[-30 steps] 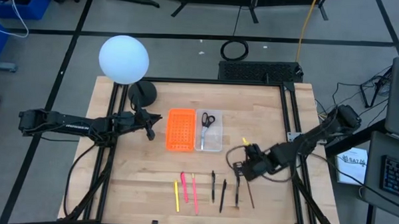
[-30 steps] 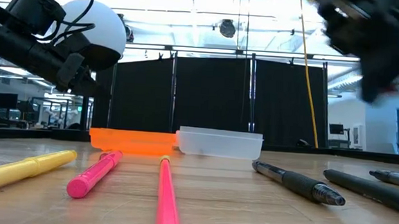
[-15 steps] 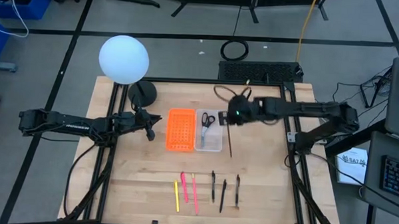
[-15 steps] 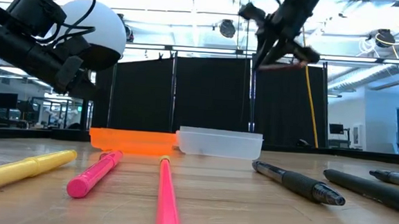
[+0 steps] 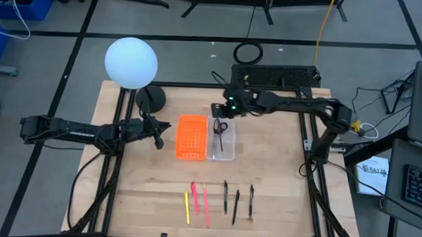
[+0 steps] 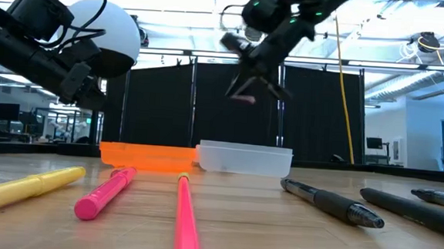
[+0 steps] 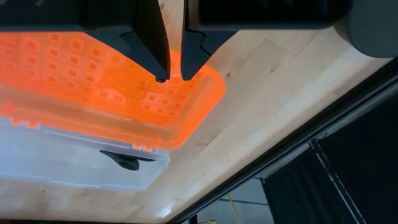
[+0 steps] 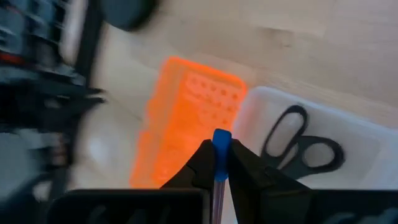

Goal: Pick & place school supplies into a supply box
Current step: Put the brown pencil into the orange supply box

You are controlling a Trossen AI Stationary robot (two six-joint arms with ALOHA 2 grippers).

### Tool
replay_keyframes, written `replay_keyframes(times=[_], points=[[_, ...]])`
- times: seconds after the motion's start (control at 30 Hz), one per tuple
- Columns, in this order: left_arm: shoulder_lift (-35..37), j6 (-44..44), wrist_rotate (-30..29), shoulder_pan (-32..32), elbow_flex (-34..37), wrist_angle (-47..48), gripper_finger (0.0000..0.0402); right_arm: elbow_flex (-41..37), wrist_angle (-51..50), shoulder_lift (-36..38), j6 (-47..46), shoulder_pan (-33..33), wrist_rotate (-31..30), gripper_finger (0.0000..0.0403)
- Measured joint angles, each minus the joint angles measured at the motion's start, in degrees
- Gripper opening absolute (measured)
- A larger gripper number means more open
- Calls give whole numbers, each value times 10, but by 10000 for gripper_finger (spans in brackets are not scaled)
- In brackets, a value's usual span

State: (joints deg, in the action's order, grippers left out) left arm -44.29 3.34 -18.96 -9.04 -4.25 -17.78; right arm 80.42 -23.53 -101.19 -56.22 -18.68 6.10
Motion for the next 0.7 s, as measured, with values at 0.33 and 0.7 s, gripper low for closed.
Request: replay_keyframes(times=[0.33,0.7], points=[[0,0,0,0,0,0,44,103,-81,-82,28,4,-99,19],[0,3,11,2,0,25,44,54,-61,-81,-18,8,-132,19]])
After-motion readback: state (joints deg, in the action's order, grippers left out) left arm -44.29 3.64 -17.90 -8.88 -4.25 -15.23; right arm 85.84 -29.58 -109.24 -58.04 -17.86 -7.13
